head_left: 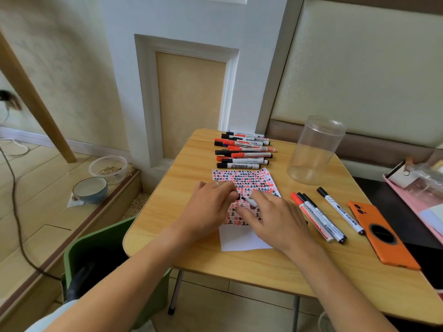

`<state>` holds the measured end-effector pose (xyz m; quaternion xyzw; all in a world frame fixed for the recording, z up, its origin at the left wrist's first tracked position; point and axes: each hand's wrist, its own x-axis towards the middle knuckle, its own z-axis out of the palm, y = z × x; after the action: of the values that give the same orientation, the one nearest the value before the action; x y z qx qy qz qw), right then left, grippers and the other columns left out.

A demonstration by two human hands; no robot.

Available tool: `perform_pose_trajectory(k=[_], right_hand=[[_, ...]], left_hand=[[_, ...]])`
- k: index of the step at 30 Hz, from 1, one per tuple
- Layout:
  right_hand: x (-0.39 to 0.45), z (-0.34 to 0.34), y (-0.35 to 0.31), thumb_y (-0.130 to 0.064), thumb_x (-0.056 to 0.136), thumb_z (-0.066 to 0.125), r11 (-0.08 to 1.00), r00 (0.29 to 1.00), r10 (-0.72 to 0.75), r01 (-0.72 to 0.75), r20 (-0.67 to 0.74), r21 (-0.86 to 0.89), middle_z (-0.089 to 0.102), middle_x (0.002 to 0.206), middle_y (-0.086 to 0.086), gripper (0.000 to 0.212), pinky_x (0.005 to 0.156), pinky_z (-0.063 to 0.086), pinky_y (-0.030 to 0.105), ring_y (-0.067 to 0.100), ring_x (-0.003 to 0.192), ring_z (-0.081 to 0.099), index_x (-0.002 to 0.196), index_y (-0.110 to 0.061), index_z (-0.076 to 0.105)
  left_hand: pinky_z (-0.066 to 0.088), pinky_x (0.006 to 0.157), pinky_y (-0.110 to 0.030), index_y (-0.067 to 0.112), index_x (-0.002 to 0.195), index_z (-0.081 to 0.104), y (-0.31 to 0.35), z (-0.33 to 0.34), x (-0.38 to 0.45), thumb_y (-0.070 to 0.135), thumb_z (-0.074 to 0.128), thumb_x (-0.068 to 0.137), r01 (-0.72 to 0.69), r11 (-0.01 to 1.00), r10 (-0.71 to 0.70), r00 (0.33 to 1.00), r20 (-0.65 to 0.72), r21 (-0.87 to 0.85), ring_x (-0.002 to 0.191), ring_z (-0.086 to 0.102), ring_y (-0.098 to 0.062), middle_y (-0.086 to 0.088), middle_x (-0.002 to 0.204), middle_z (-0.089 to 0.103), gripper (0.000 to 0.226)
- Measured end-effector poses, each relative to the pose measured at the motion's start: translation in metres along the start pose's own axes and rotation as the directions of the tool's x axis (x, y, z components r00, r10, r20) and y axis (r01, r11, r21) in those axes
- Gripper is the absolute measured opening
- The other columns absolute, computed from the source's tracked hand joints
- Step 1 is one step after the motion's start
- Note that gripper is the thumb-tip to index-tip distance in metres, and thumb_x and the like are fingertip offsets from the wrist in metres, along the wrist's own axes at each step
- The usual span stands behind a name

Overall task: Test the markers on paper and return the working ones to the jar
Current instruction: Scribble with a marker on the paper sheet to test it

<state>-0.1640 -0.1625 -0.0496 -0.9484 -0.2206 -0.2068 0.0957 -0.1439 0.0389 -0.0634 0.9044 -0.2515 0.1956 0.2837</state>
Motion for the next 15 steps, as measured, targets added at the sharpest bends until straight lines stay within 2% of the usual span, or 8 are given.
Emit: perform_pose_trajectory(k=[2, 4, 6, 8, 10, 15], right_hand=[[-0.003, 0.005, 0.005, -0.047, 0.104, 0.038, 0.999, 0.999, 0.052, -0.052, -0.002, -0.013, 0.052, 0.078, -0.008, 0.028, 0.054, 0.031, 0.032, 0.019, 0.064, 0.050, 0.091, -0.024, 0.047], [-0.005, 0.010, 0.008, -0.036, 0.105, 0.037, 0.993, 0.993, 0.117, -0.116, 0.013, -0.022, 0.053, 0.086, -0.005, 0.023, 0.056, 0.033, 0.031, 0.019, 0.068, 0.051, 0.097, -0.021, 0.052], [-0.006, 0.016, 0.008, -0.033, 0.105, 0.038, 0.988, 0.988, 0.154, -0.153, 0.025, -0.032, 0.055, 0.093, -0.004, 0.024, 0.056, 0.039, 0.031, 0.018, 0.071, 0.053, 0.104, -0.019, 0.057], [-0.006, 0.021, 0.006, -0.034, 0.104, 0.039, 0.984, 0.985, 0.169, -0.167, 0.022, -0.064, 0.056, 0.094, -0.003, 0.025, 0.055, 0.041, 0.031, 0.018, 0.070, 0.055, 0.104, -0.018, 0.059], [-0.006, 0.023, 0.006, -0.034, 0.103, 0.040, 0.981, 0.984, 0.180, -0.179, 0.013, -0.073, 0.055, 0.090, -0.004, 0.024, 0.054, 0.036, 0.030, 0.018, 0.068, 0.053, 0.101, -0.018, 0.057], [-0.007, 0.022, 0.006, -0.033, 0.103, 0.039, 0.981, 0.982, 0.186, -0.186, 0.000, -0.048, 0.049, 0.081, -0.007, 0.018, 0.050, 0.024, 0.027, 0.016, 0.065, 0.046, 0.094, -0.020, 0.048]], left_hand=[[0.038, 0.075, -0.035, 0.024, 0.096, 0.058, -0.009, -0.003, 0.005, 0.041, 0.040, 0.106, 0.058, 0.997, -0.062, 0.996, -0.060, -0.058, 0.075, 0.053, -0.010, 0.010, 0.082, 0.060, 0.027], [0.050, 0.077, -0.035, 0.024, 0.101, 0.063, -0.015, -0.005, 0.011, 0.031, 0.056, 0.102, 0.126, 0.987, -0.136, 0.986, -0.101, -0.104, 0.082, 0.059, -0.008, 0.011, 0.090, 0.064, 0.010], [0.054, 0.085, -0.039, 0.025, 0.105, 0.066, -0.017, -0.004, 0.015, 0.024, 0.066, 0.096, 0.195, 0.976, -0.205, 0.973, -0.106, -0.099, 0.092, 0.061, -0.010, 0.013, 0.098, 0.064, 0.009], [0.053, 0.090, -0.045, 0.027, 0.105, 0.066, -0.017, 0.001, 0.019, 0.024, 0.070, 0.093, 0.232, 0.970, -0.238, 0.967, -0.093, -0.076, 0.097, 0.061, -0.013, 0.013, 0.100, 0.062, 0.012], [0.051, 0.091, -0.047, 0.027, 0.104, 0.066, -0.015, 0.007, 0.025, 0.027, 0.072, 0.092, 0.230, 0.972, -0.233, 0.969, -0.080, -0.040, 0.098, 0.060, -0.015, 0.011, 0.104, 0.064, 0.013], [0.043, 0.095, -0.040, 0.027, 0.108, 0.064, -0.016, 0.023, 0.035, 0.031, 0.069, 0.093, 0.214, 0.974, -0.214, 0.977, -0.016, 0.079, 0.107, 0.059, -0.017, 0.006, 0.115, 0.063, 0.015]])
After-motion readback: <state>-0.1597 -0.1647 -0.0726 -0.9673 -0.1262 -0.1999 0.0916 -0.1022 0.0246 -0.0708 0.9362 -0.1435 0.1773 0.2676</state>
